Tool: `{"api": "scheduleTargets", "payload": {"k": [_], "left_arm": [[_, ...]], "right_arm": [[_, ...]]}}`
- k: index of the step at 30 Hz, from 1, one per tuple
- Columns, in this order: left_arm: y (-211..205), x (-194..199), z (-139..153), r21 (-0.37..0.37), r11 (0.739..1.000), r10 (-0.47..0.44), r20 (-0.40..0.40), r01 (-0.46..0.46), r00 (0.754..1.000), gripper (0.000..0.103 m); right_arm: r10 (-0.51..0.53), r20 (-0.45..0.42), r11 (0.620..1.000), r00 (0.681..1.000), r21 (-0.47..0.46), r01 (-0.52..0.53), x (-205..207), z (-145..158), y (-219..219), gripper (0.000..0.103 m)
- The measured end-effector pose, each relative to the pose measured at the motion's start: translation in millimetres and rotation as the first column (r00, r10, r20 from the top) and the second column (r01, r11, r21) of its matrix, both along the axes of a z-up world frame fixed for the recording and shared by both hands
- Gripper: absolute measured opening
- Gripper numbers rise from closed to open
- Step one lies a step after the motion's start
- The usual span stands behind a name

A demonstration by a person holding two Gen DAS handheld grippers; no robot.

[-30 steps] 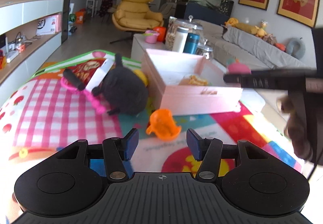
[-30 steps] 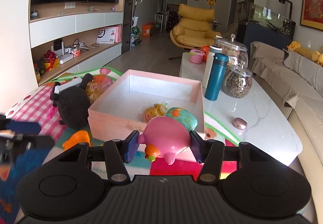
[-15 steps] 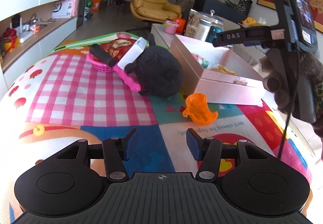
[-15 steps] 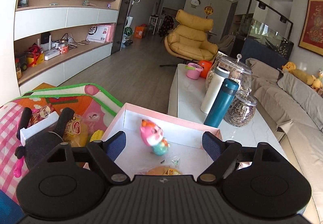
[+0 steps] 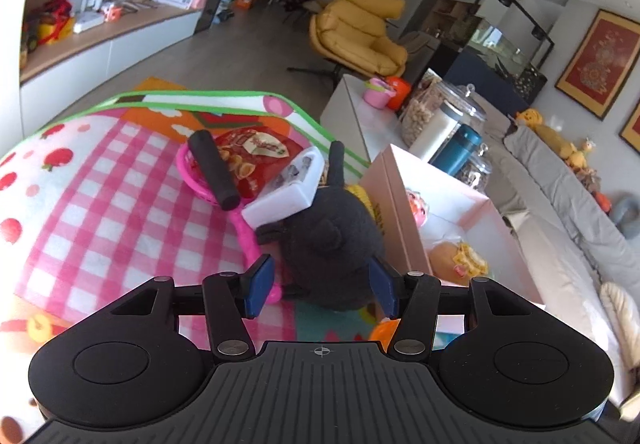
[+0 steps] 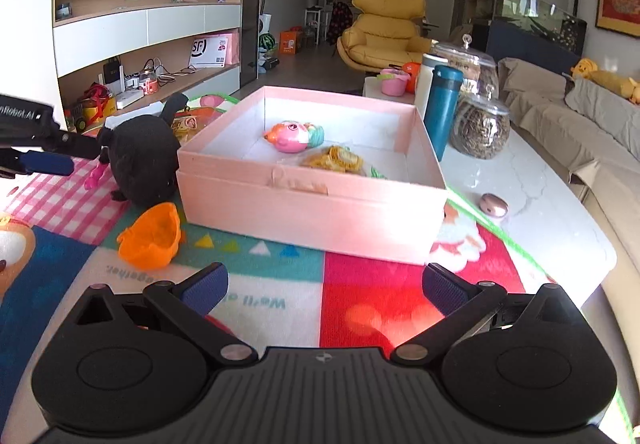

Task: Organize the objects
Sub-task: 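Grasp the black plush toy with the left gripper and lift it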

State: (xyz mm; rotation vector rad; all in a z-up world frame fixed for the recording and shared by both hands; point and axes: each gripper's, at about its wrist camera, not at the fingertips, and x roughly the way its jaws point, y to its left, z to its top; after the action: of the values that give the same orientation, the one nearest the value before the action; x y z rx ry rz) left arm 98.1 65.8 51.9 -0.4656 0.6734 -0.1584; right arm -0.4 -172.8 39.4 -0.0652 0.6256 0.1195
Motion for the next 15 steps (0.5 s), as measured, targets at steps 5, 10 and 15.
{"api": "scheduleTargets", "payload": {"k": [5,10,15], "left_arm": [[-22,32,-13,0.029,0.998,0.064,-0.004,-0.064,0.998,0.072],[-47,50,-18,0.114,0.992,0.05,0.013,-0.051,0.999,0.085],[-49,45,-25,0.103,0.995,-0.002,0.064,-0.005,0.998,0.069]], "right_arm": [[-0.026,0.009,0.998,1.0,0.054,0.026,-4,-5,-5,0.103],[-0.014,0.007,0.998,1.0,0.068,0.013,-5,-6,-6,0.103],[-0.014,0.0,0.998,1.0,0.061,0.014,-5,-8,-4,0.103]]}}
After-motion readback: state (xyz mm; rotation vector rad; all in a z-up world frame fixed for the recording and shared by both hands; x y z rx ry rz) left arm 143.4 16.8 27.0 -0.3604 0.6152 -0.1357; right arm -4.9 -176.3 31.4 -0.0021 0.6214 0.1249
